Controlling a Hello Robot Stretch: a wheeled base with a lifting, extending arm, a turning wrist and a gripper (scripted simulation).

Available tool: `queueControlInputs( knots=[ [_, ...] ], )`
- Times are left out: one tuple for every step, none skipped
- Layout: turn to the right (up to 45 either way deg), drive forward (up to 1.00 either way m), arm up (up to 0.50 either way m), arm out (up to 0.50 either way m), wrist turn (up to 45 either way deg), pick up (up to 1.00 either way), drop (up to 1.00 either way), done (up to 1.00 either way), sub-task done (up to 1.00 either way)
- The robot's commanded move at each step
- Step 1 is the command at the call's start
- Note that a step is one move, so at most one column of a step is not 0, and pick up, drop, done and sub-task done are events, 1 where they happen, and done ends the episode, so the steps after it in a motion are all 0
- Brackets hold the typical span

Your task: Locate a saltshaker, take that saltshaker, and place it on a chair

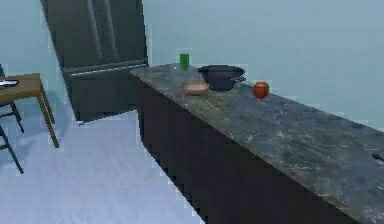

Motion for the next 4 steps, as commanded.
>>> queueControlInputs(
  knots=[
    [-27.0, 0.00, 0.00, 0.00, 0.0, 0.00, 0.00, 0.00, 0.00],
    [-3.0, 0.00, 0.00, 0.00, 0.0, 0.00, 0.00, 0.00, 0.00],
    [45.0, 0.00, 0.00, 0.00, 0.0, 0.00, 0.00, 0.00, 0.00],
    [45.0, 0.00, 0.00, 0.00, 0.0, 0.00, 0.00, 0.00, 0.00]
  ],
)
